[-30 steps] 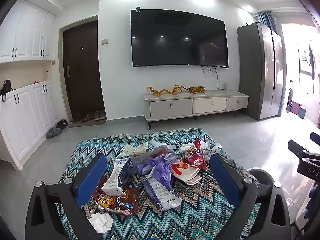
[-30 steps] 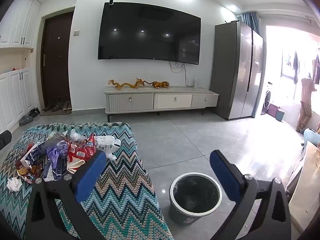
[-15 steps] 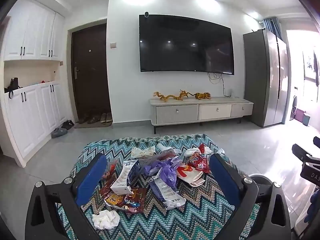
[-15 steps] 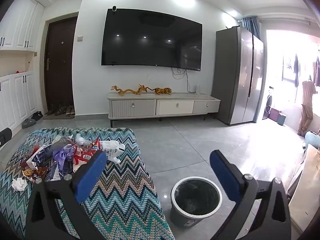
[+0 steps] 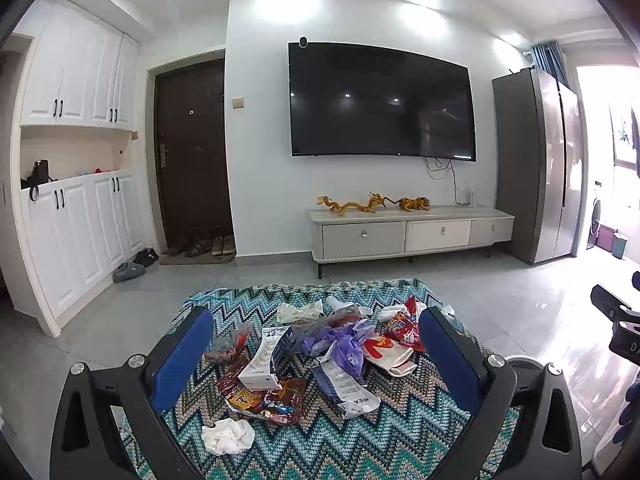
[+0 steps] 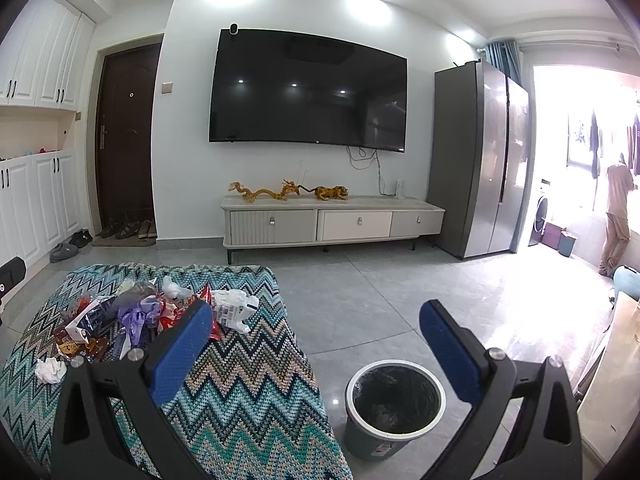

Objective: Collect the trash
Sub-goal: 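Move both tools toward the trash-covered blanket, then grasp the white milk carton with the left tool while the right tool grasps the blue carton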

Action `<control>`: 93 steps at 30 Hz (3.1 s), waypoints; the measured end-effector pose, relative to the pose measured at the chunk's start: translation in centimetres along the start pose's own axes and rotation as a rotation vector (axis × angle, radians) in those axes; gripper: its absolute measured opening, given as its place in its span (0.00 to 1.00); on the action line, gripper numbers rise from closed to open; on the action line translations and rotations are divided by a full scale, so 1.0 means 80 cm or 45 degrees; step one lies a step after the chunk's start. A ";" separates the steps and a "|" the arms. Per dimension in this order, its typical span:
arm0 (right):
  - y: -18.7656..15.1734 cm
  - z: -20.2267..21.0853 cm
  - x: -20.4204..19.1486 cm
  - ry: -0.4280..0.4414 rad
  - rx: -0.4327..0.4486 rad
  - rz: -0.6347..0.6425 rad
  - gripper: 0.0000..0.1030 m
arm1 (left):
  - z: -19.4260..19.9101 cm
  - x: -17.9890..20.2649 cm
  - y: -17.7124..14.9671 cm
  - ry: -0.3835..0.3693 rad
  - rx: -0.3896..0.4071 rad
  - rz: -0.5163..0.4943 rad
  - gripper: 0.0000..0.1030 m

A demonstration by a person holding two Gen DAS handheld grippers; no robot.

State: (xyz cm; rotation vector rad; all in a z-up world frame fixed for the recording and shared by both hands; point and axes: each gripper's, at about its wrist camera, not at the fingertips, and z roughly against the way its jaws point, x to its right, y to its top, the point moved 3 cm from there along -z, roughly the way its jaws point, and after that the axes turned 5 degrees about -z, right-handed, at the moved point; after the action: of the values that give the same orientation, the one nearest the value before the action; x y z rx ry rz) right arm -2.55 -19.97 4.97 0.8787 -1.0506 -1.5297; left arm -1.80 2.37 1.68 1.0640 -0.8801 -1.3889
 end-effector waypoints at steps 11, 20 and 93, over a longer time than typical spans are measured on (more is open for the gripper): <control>0.013 0.011 0.022 0.012 0.040 -0.081 1.00 | 0.000 -0.045 0.002 0.014 0.001 0.044 1.00; 0.014 -0.020 0.030 0.052 -0.033 -0.090 1.00 | -0.036 -0.107 -0.002 0.142 -0.058 0.064 1.00; -0.159 -0.255 -0.337 1.371 -1.062 -0.034 0.47 | -0.327 -0.114 -0.129 -0.331 -0.750 0.088 0.32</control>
State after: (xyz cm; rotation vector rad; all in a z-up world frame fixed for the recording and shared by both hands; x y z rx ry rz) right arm 17.17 3.83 -13.69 0.8894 0.3658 -1.0653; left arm 19.38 14.10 -15.19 0.4080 -0.6172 -1.6129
